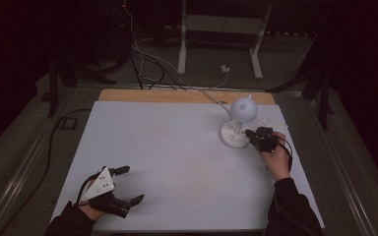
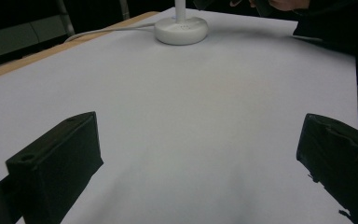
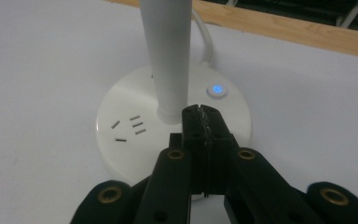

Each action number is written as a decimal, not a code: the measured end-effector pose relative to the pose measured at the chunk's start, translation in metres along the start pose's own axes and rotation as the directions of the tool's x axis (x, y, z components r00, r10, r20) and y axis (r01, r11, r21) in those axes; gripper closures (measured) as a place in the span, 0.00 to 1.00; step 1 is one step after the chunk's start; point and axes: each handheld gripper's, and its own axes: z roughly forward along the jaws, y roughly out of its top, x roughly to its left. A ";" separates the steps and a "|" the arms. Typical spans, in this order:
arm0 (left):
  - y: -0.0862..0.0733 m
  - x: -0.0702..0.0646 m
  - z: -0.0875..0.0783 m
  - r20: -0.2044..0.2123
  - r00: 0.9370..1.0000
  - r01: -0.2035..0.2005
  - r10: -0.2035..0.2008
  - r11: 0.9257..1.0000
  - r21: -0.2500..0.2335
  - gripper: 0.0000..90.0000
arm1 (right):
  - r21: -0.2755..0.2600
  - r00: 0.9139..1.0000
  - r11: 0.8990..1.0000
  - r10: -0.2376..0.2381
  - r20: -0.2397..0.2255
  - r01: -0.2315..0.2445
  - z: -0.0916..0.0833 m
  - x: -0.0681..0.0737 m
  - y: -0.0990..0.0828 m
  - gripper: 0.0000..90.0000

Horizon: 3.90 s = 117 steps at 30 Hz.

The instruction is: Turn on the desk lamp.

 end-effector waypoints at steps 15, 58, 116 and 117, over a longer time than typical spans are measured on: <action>0.000 0.000 0.000 0.002 1.000 0.000 0.000 1.000 -0.001 0.00 | 0.040 1.000 0.999 -0.023 0.009 0.022 0.012 0.005 -0.006 1.00; 0.000 0.000 0.000 0.003 1.000 0.002 -0.002 1.000 0.001 0.00 | -0.059 0.997 0.998 0.000 -0.077 -0.005 -0.002 0.002 -0.007 0.50; 0.001 0.000 -0.003 0.006 1.000 0.002 -0.001 1.000 -0.014 0.00 | -0.014 0.961 0.999 0.027 -0.277 -0.032 -0.060 0.028 -0.028 0.00; 0.001 0.001 -0.003 0.007 1.000 0.003 -0.003 1.000 -0.014 0.00 | -0.008 0.960 0.999 0.028 -0.278 -0.032 -0.060 0.029 -0.032 0.00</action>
